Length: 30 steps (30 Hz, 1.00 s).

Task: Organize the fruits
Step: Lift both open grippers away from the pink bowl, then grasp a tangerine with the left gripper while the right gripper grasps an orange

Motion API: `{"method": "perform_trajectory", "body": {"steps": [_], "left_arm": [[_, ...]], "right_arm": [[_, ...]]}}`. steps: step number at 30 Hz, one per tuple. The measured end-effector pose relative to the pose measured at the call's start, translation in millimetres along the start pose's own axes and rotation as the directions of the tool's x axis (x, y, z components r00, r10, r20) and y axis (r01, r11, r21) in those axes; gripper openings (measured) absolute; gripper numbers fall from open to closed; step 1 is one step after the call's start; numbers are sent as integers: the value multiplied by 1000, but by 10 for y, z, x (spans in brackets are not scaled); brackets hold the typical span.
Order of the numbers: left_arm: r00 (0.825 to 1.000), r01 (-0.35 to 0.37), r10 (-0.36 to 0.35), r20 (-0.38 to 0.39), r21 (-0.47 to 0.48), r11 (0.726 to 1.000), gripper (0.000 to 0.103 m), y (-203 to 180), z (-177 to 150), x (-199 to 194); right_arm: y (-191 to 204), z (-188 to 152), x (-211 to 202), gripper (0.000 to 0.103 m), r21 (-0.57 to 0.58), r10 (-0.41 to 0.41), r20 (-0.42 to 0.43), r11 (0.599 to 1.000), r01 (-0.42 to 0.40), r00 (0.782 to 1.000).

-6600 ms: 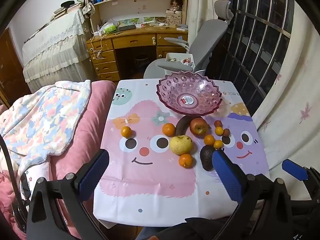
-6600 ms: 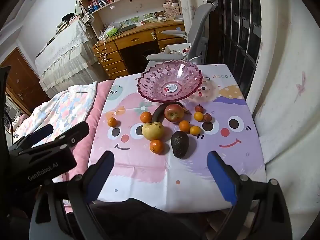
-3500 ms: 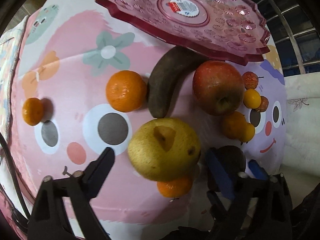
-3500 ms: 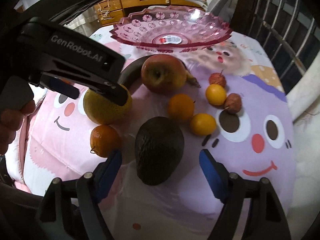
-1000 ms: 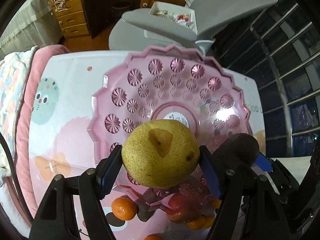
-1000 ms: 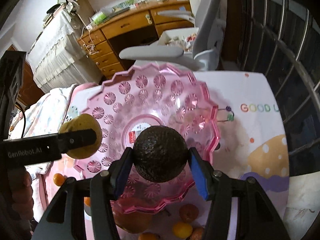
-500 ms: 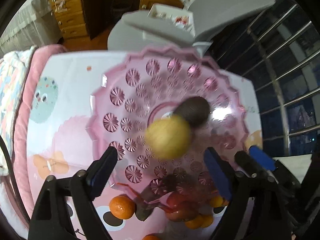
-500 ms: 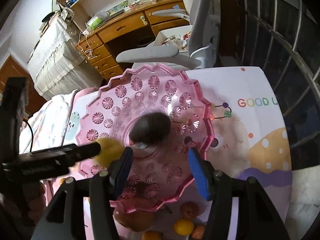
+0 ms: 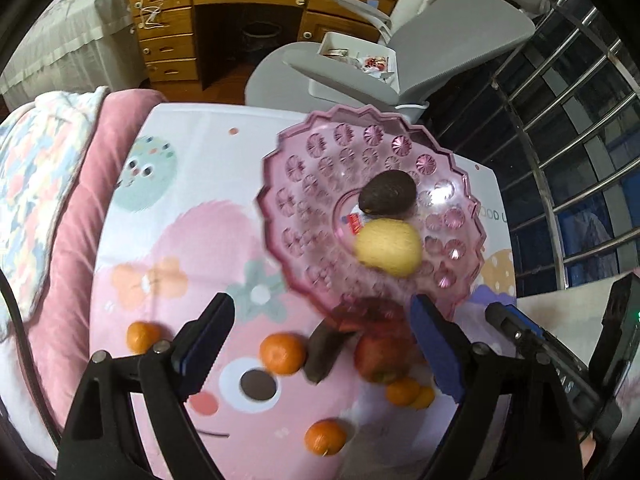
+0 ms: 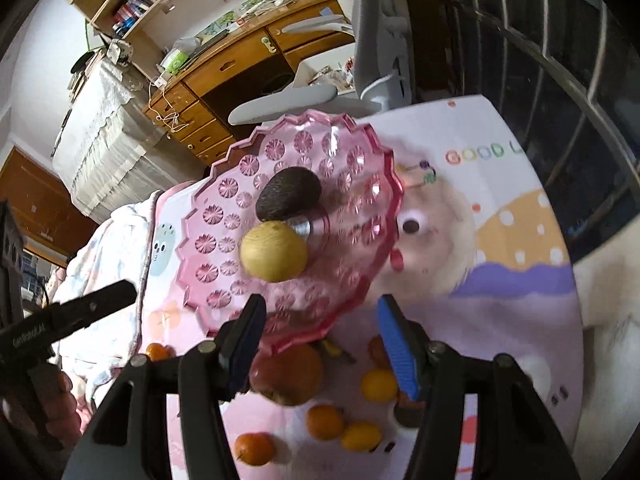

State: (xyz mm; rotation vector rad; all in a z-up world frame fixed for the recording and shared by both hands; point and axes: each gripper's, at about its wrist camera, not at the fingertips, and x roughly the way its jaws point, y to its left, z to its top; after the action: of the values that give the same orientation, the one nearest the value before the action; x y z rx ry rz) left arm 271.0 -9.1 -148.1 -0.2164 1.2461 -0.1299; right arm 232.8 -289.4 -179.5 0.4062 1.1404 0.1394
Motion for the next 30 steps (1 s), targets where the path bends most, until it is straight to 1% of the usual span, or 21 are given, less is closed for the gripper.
{"method": "perform_trajectory", "body": {"steps": [4,6,11,12,17,24,30], "left_arm": [[1000,28,-29,-7,-24,999,88,228,-224,-155],[999,31,-32,-10,-33,999,88,319,-297,-201],[1000,19,-20,-22,-39,999,88,639,-479,-291],[999,19,-20,-26,-36,999,88,712,-515,-309],[999,6,-6,-48,15,1000,88,964,-614,-360],[996,-6,16,-90,106,994,88,1217,-674,-336],[992,-23,44,-120,167,986,87,1389,-666,-141]], "right_arm": [[-2,-154,-52,58,52,23,-11,998,-22,1000],[-16,-261,-68,58,80,31,-19,996,-29,999],[-31,-543,-68,58,136,-5,-46,991,11,999],[-17,-631,-66,58,151,-23,-55,988,31,998],[101,-989,-74,58,188,-75,-69,978,87,995],[390,-1429,37,58,240,-83,-88,965,102,993],[636,-1753,126,58,264,-101,-66,958,115,993]]}}
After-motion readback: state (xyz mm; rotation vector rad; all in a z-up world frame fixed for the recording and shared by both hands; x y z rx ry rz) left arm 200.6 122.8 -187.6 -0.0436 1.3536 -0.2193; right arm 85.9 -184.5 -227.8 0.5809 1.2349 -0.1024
